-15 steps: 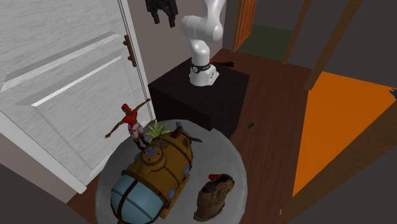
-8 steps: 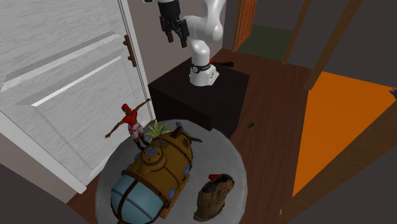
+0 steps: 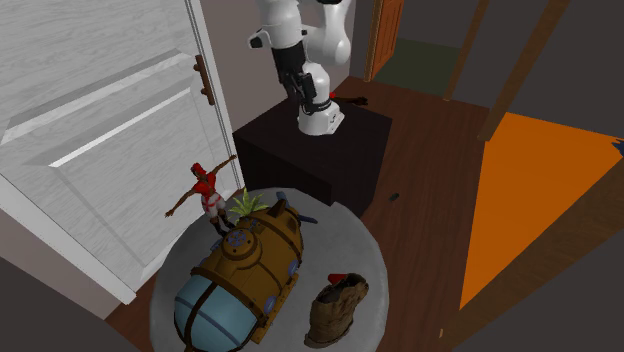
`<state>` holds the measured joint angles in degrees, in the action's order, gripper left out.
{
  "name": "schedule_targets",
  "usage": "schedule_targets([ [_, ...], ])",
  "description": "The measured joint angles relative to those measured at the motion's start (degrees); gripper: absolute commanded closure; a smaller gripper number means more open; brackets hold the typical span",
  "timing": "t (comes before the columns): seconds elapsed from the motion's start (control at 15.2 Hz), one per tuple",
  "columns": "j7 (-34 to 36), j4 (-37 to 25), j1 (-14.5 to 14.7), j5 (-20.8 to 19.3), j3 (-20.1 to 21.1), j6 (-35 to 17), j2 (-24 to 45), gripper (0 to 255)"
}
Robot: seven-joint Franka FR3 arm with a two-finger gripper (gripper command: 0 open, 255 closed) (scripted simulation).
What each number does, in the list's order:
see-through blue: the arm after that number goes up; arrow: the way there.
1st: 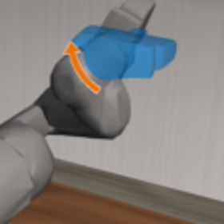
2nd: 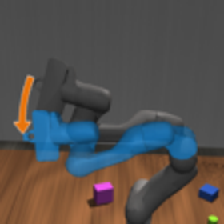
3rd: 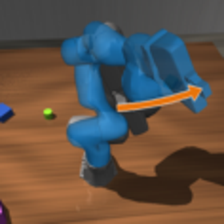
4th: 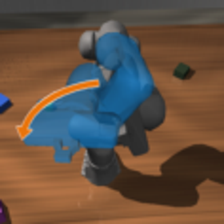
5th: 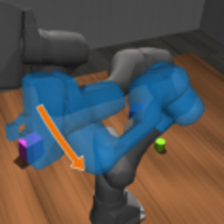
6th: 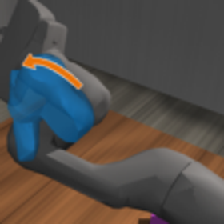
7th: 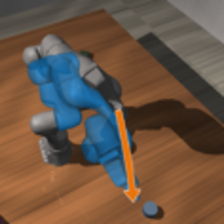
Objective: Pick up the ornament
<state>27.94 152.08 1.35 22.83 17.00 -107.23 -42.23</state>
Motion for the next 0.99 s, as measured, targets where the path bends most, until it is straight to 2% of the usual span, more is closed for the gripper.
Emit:
schedule_targets([
  [0.33,7.6,1.1,1.0,6.2,6.3,-9.4,6.9,0],
  [0.66,14.6,-0.3,0.7,10.8,12.9,-21.2,18.4,0],
  [0.86,19.4,-2.2,0.4,12.0,16.4,-27.2,24.8,0],
  [0.99,22.8,-4.2,-0.4,11.4,18.6,-31.8,30.5,0],
])
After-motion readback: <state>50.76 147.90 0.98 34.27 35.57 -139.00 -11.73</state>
